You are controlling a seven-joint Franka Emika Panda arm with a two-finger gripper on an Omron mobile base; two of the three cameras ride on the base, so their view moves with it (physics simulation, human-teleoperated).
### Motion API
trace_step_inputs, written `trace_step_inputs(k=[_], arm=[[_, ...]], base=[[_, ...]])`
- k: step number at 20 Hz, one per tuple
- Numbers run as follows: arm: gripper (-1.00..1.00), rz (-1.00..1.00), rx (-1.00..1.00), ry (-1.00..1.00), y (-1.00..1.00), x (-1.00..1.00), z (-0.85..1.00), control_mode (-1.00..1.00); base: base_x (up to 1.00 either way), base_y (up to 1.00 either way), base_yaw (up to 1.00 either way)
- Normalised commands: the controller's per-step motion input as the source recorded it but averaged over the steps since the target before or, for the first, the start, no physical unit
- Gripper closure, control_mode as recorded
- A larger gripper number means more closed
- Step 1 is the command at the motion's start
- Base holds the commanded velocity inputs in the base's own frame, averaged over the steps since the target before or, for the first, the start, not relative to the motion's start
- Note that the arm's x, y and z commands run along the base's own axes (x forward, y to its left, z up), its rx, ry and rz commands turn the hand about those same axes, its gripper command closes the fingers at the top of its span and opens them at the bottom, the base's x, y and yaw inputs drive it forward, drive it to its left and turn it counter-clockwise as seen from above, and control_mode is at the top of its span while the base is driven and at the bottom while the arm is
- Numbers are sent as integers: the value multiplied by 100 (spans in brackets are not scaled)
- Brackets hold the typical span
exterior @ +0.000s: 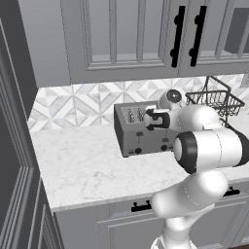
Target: Start the toaster. Once the lever pops up, take the bread to the plate on the dining counter.
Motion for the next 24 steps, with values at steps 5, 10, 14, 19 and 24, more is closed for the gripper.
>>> trace_step_inputs(k=[5,10,14,19,24], arm=[[-100,0,0,0,0,0,0,-100],[-100,0,0,0,0,0,0,-100],[-100,0,0,0,0,0,0,-100],[-100,0,0,0,0,0,0,-100],[-100,0,0,0,0,0,0,-100]], base=[[0,0,0],[0,0,0],[0,0,0],[0,0,0],[0,0,0]])
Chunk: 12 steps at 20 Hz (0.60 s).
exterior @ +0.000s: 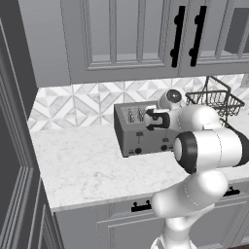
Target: Start the toaster. Once the lever pops up, take the bread to the plate on the dining counter.
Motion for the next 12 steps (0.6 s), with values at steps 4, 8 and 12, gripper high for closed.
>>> trace_step_inputs(k=[4,8,12], arm=[[-100,0,0,0,0,0,0,-100],[-100,0,0,0,0,0,0,-100],[-100,0,0,0,0,0,0,-100]], base=[[0,0,0],[0,0,0],[0,0,0]])
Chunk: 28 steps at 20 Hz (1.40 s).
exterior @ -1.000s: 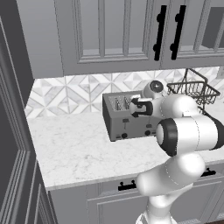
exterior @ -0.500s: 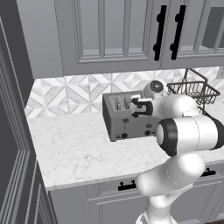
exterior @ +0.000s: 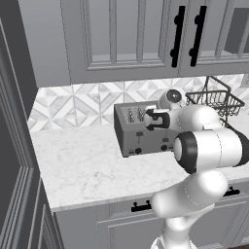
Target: Start the toaster. Once the lever pops up, take the bread to the plate on the dining counter.
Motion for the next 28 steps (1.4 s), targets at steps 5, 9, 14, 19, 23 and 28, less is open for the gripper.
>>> trace_step_inputs(k=[5,9,14,19,23,28], arm=[[-100,0,0,0,0,0,0,-100],[-100,0,0,0,0,0,0,-100],[-100,0,0,0,0,0,0,-100],[-100,0,0,0,0,0,0,-100],[-100,0,0,0,0,0,0,-100],[-100,0,0,0,0,0,0,-100]], base=[[0,0,0],[0,0,0],[0,0,0],[0,0,0],[0,0,0],[0,0,0]])
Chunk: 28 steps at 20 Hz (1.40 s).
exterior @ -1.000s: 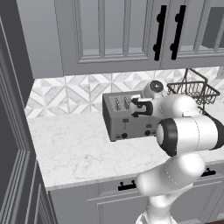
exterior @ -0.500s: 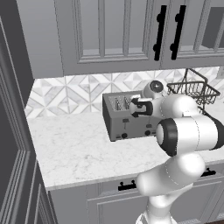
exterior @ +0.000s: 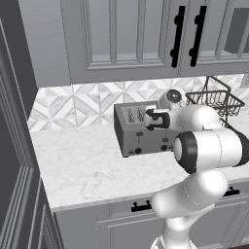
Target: Start the toaster. Once the lever pops up, take the bread to the plate on the dining counter.
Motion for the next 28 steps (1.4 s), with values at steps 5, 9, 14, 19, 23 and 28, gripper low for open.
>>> trace_step_inputs(k=[5,9,14,19,23,28], arm=[[-100,0,0,0,0,0,0,-100],[-100,0,0,0,0,0,0,-100],[-100,0,0,0,0,0,0,-100],[-100,0,0,0,0,0,0,-100],[-100,0,0,0,0,0,0,-100],[-100,0,0,0,0,0,0,-100]], base=[[0,0,0],[0,0,0],[0,0,0],[0,0,0],[0,0,0],[0,0,0]])
